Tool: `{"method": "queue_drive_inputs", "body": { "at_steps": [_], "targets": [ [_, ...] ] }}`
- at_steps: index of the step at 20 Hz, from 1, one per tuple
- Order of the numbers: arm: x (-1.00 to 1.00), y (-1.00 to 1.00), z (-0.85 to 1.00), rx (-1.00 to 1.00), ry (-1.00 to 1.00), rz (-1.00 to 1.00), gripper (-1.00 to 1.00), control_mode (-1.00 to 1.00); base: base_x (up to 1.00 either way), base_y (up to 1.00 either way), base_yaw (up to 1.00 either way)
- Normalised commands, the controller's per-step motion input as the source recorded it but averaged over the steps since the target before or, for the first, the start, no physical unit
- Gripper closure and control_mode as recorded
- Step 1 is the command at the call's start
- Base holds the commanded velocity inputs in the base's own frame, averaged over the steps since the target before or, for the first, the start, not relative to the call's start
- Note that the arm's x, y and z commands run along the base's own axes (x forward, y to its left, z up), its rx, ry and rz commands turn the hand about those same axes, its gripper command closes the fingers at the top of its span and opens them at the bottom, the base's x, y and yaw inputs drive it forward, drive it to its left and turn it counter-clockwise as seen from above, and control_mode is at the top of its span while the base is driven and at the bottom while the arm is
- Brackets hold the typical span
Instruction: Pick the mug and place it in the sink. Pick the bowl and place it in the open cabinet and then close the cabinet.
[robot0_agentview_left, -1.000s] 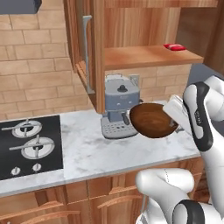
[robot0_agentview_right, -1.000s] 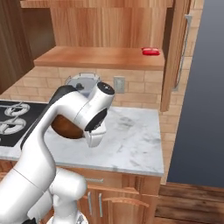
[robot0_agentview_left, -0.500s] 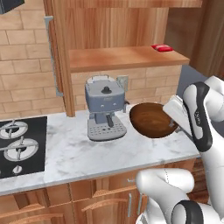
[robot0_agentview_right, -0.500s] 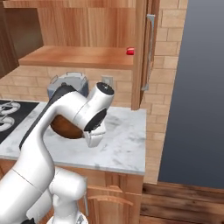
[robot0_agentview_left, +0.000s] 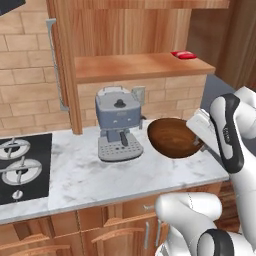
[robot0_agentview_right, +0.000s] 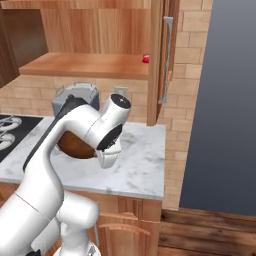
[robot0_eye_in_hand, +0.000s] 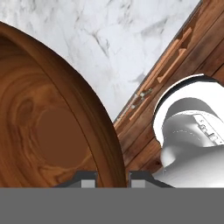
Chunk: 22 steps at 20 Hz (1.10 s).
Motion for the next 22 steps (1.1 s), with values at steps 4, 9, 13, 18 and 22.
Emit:
{"method": "queue_drive_inputs", "body": {
  "at_steps": [4,9,13,18,22],
  "targets": [
    [0.00,0.00,0.00,0.00,0.00,0.00,1.00,1.00,0.39,0.00,0.00],
    [0.00,0.00,0.00,0.00,0.00,0.00,1.00,1.00,0.41,0.00,0.00],
    [0.00,0.00,0.00,0.00,0.00,0.00,1.00,1.00,0.33,0.00,0.00],
    [0.00,0.00,0.00,0.00,0.00,0.00,1.00,1.00,0.04,0.00,0.00],
    [0.00,0.00,0.00,0.00,0.00,0.00,1.00,-1.00,0.00,0.00,0.00]
  ]
}}
